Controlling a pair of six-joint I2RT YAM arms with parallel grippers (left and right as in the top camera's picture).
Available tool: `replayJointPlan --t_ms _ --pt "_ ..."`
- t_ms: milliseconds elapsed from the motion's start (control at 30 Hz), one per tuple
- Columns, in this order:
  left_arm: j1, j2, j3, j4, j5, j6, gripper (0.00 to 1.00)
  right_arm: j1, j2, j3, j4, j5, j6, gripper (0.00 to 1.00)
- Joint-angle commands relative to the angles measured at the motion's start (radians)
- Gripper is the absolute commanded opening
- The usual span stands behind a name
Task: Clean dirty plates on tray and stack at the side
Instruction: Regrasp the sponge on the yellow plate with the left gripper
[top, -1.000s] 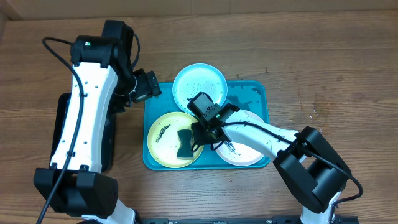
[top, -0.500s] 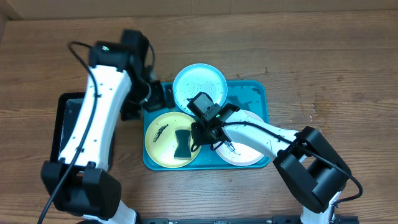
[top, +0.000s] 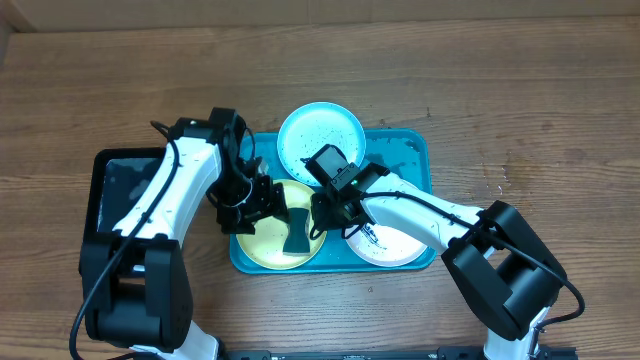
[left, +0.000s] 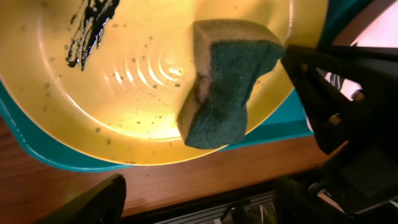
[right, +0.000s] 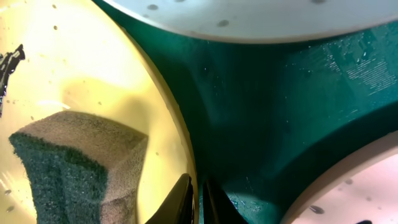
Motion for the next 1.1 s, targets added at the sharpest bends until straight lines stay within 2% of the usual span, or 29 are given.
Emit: replayJointPlan --t_ms 0,467,567,667,900,1067 --pt "0.004 -0.007 -0.035 0.035 0.038 0.049 0.77 -0.003 0.003 -0.007 0.005 -0.006 0.004 0.09" --pt "-0.061 -0.007 -0.117 0.192 0.06 0.044 0.76 -0.003 0.003 -0.007 0.007 -0.017 0.005 0.09" --pt "-0.061 -0.007 -0.138 0.219 0.054 0.044 0.68 -0.003 0.003 -0.007 0.008 -0.017 0.005 0.09" --pt "-0.061 -0.007 -0.166 0.263 0.055 0.027 0.68 -0.003 0.003 -0.007 0.007 -0.017 0.005 0.09" --pt "-0.073 -0.007 -0.191 0.333 0.056 0.005 0.6 -0.003 0.003 -0.007 0.007 -0.017 0.005 0.09" --pt "-0.103 -0.007 -0.191 0.363 0.054 -0.009 0.59 -0.003 0.003 -0.007 0.007 -0.016 0.005 0.08"
